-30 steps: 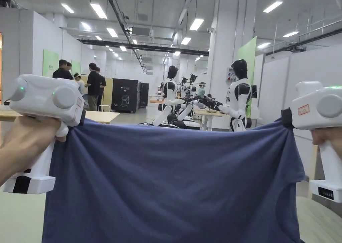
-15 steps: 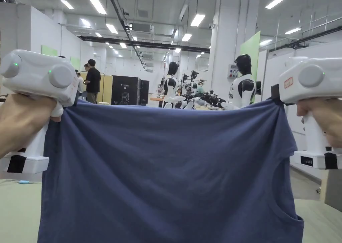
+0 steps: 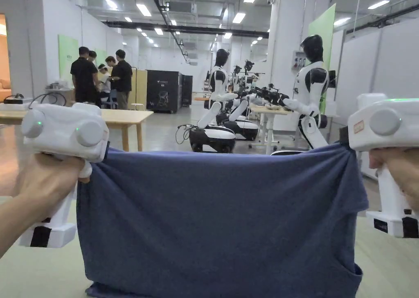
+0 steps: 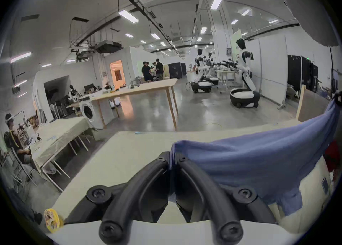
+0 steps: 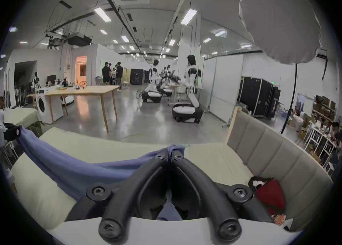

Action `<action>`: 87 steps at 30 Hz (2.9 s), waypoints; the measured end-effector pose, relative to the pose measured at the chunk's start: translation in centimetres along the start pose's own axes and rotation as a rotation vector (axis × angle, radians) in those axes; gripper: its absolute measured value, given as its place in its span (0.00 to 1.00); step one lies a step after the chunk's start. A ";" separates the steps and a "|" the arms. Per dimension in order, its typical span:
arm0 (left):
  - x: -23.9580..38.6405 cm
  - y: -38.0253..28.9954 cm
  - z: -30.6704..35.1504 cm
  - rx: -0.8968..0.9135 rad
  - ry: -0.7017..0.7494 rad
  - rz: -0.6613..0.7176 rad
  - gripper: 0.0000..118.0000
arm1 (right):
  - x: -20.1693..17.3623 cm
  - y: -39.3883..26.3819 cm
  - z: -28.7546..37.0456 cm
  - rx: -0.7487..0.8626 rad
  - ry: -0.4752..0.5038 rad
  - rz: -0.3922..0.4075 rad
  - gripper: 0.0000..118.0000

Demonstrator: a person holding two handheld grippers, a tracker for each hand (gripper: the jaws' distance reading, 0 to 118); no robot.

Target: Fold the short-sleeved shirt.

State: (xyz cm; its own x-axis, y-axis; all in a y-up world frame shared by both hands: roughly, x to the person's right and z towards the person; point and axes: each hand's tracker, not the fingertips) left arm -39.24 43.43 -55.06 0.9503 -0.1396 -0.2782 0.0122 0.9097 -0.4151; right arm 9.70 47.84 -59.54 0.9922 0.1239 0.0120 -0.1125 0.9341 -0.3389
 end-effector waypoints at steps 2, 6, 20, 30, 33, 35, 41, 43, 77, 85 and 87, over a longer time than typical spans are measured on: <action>0.5 -3.2 -0.2 -0.033 -0.008 -0.007 0.02 | 0.1 -3.7 0.1 -0.030 0.010 -0.010 0.03; 0.6 -10.0 0.9 -0.100 -0.035 0.003 0.02 | 0.2 -11.2 1.6 -0.112 0.050 -0.019 0.03; -3.7 -29.1 13.9 -0.256 -0.115 -0.014 0.02 | 1.4 -30.5 17.3 -0.248 0.132 -0.084 0.03; -8.1 -36.3 24.8 -0.270 -0.170 0.013 0.02 | 3.0 -39.3 29.4 -0.294 0.159 -0.051 0.03; -8.7 -37.6 27.5 -0.267 -0.186 0.021 0.02 | 3.1 -41.2 32.5 -0.307 0.160 -0.059 0.03; -8.9 -38.5 28.7 -0.284 -0.198 0.018 0.02 | 3.3 -41.8 33.7 -0.311 0.163 -0.064 0.03; -9.2 -40.7 29.7 -0.332 -0.211 0.016 0.02 | 3.2 -43.1 34.5 -0.340 0.165 -0.072 0.03; -9.2 -41.3 29.1 -0.350 -0.212 0.033 0.02 | 3.0 -43.4 34.4 -0.347 0.162 -0.072 0.03; -10.6 -43.0 27.1 -0.429 -0.241 0.150 0.91 | 5.3 -44.3 36.2 -0.308 0.084 -0.138 0.03; -9.0 -43.4 26.4 -0.449 -0.298 0.147 0.08 | 5.6 -44.6 36.0 -0.344 0.098 -0.122 0.17; -8.4 -43.1 26.5 -0.456 -0.273 0.062 0.08 | 5.7 -44.6 36.1 -0.307 0.172 -0.122 0.85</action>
State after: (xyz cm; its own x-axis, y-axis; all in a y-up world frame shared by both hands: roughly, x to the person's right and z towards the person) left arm -39.52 15.71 -11.91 0.9920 0.0713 -0.1042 -0.1256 0.6424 -0.7561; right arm 18.47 19.00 -10.38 0.9948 -0.0646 -0.0793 0.0027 0.7915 -0.6112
